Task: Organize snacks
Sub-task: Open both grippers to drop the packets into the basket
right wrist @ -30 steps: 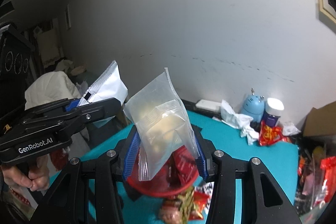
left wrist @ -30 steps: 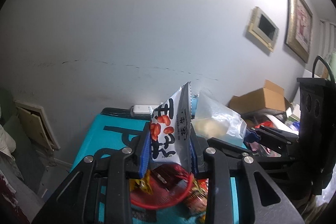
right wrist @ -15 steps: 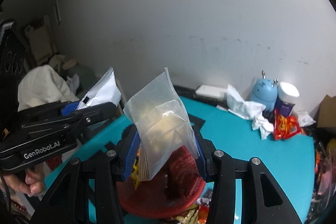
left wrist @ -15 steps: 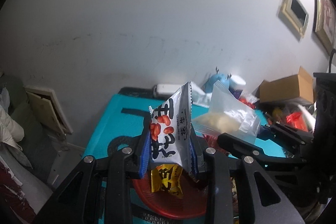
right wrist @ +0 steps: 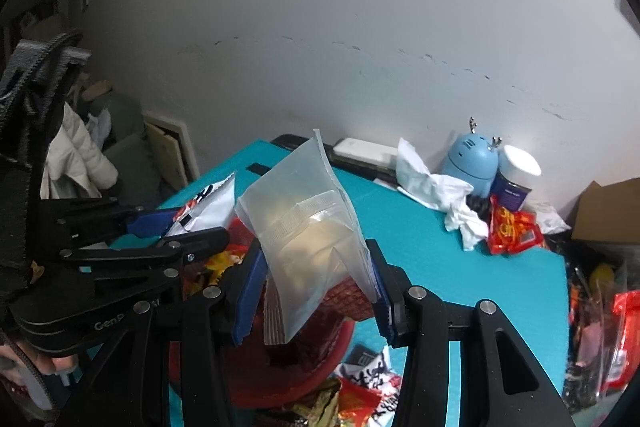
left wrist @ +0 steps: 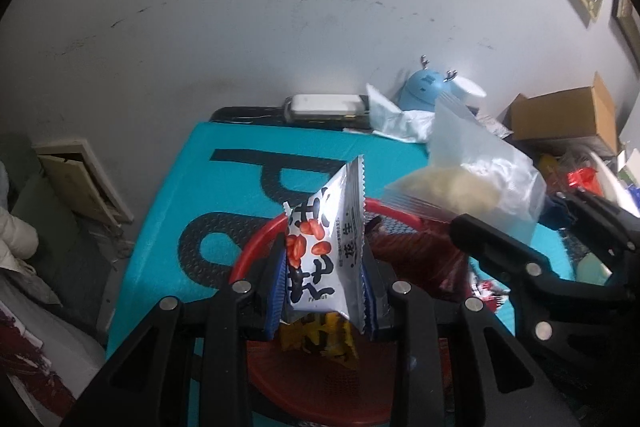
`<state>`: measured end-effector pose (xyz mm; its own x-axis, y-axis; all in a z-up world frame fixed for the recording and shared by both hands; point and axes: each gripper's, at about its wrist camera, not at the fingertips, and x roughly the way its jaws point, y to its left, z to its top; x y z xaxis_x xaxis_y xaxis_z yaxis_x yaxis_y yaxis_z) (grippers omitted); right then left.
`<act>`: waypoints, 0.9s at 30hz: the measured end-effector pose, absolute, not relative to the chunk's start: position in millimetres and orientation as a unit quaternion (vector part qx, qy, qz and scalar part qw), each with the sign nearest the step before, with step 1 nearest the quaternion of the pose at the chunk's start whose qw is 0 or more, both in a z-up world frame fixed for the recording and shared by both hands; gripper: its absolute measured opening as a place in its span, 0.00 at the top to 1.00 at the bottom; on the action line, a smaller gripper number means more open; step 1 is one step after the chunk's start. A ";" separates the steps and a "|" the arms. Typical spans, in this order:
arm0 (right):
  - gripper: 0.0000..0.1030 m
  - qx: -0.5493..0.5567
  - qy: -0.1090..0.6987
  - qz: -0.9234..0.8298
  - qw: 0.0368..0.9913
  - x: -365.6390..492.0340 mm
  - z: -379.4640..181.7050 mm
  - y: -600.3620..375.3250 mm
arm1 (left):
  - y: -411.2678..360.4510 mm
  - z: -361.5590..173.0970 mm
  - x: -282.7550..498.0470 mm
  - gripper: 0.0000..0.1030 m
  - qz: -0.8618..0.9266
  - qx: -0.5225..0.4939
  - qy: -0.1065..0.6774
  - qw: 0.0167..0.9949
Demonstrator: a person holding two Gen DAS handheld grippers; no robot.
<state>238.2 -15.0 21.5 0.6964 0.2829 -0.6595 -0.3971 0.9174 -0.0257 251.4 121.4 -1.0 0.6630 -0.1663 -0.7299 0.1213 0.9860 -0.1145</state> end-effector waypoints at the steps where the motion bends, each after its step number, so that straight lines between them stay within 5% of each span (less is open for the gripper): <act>1: 0.54 -0.083 0.344 0.185 0.917 237.7 21.4 -14.4 | 121.2 -1.8 252.1 0.70 -0.078 -0.026 0.405 0.911; 19: 0.51 -0.076 0.348 0.205 0.912 237.4 15.5 -9.5 | 135.8 0.4 256.1 0.66 -0.055 -0.039 0.429 0.901; 27: 0.40 -0.083 0.346 0.218 0.909 235.0 14.1 -4.3 | 140.8 4.5 254.4 0.66 -0.049 -0.045 0.426 0.902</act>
<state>235.0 -4.3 14.1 0.6651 0.3394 -0.6652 -0.4547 0.8906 -0.0003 254.4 140.8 4.5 0.6327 -0.1274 -0.7639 0.0505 0.9911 -0.1234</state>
